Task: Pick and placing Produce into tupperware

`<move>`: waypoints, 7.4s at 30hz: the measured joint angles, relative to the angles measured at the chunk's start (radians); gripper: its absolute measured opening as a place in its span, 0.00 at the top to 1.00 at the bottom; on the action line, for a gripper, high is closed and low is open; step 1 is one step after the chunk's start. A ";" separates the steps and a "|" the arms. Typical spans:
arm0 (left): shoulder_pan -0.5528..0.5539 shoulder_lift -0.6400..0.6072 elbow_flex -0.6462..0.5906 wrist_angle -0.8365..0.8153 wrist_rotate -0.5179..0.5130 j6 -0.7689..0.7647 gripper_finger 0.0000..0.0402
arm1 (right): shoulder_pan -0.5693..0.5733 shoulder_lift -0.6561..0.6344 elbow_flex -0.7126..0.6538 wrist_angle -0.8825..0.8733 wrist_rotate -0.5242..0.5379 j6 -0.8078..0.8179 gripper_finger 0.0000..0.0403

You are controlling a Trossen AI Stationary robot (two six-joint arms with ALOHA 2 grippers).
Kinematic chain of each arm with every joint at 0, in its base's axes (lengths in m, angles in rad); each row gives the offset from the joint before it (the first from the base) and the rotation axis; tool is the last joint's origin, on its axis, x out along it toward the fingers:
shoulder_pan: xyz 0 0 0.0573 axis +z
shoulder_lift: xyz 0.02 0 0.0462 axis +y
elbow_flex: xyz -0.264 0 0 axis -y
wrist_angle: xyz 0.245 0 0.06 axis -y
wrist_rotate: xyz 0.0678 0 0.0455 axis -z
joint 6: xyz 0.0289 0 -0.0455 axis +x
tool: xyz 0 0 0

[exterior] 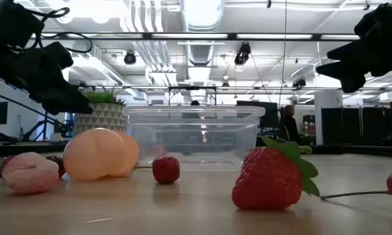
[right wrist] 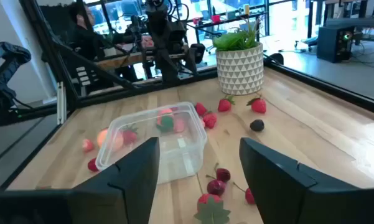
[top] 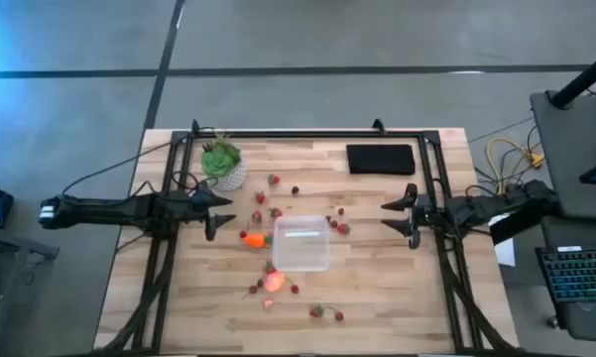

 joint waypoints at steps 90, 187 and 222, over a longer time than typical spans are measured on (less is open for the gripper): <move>0.000 0.000 0.000 0.000 0.000 0.000 0.40 | 0.000 0.012 0.017 0.502 0.682 0.600 0.47; 0.000 0.000 0.000 0.001 0.000 0.000 0.40 | -0.215 1.634 0.935 -0.537 -0.196 -0.053 0.47; 0.000 0.000 -0.005 0.047 0.000 0.000 0.40 | -0.229 1.489 1.038 -0.583 -0.219 0.156 0.63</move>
